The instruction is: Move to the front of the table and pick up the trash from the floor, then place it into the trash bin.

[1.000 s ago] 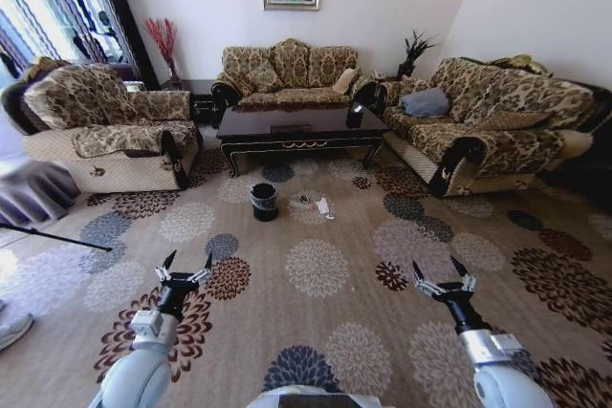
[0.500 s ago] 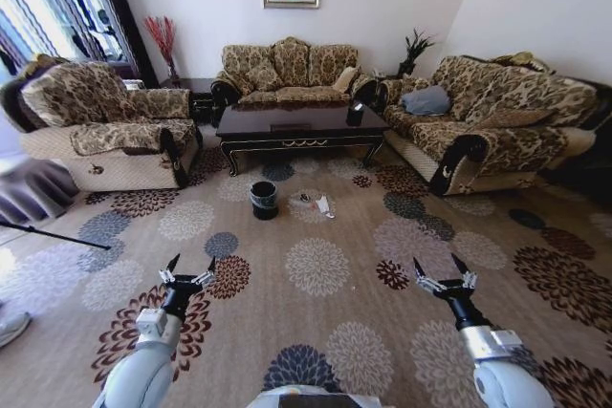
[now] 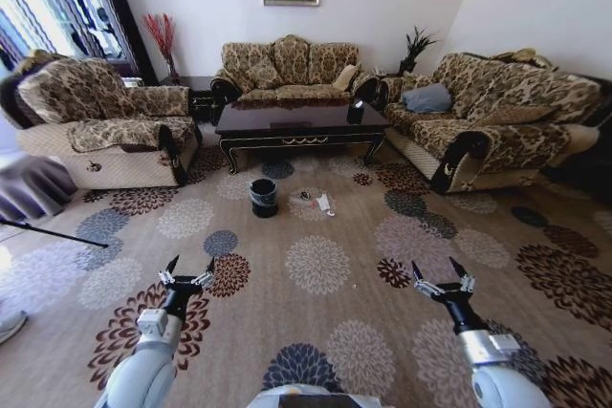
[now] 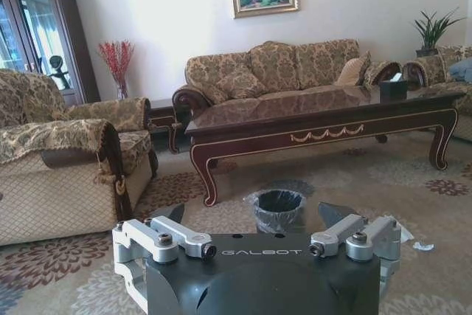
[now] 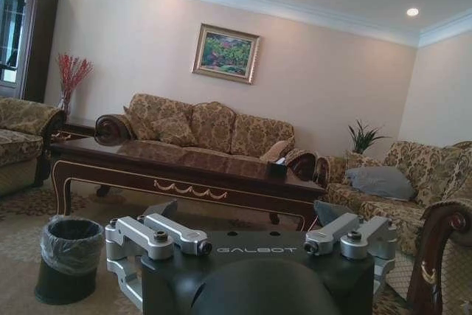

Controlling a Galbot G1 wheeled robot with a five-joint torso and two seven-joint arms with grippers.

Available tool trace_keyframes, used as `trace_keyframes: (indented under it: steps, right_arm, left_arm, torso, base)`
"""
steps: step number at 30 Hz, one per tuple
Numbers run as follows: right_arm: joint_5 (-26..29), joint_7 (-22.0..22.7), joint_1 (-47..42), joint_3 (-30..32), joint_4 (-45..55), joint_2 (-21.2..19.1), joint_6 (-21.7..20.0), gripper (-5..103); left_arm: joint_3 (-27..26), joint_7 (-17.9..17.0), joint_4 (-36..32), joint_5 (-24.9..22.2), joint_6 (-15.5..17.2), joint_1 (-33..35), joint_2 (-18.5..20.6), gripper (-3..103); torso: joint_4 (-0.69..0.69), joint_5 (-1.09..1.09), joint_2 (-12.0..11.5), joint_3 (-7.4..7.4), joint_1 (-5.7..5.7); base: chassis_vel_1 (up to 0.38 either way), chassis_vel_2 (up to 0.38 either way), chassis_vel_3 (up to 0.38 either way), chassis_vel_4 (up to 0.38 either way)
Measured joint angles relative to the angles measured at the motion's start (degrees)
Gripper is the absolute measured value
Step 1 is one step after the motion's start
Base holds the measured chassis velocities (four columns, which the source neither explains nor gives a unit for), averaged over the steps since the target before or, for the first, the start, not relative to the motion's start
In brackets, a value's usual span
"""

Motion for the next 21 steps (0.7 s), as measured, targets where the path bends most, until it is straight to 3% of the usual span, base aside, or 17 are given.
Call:
trace_keyframes:
  steps: [21]
  right_arm:
    - [-0.26, -0.07, 0.20, -1.48, -1.29, 1.05, 0.63, 100]
  left_arm:
    - [-0.91, -0.32, 0.82, -0.23, 0.50, -0.27, -1.33, 100]
  torso:
    - [0.01, 0.00, -5.76, -3.25, -2.52]
  base:
    - [0.000, 0.000, 0.000, 0.000]
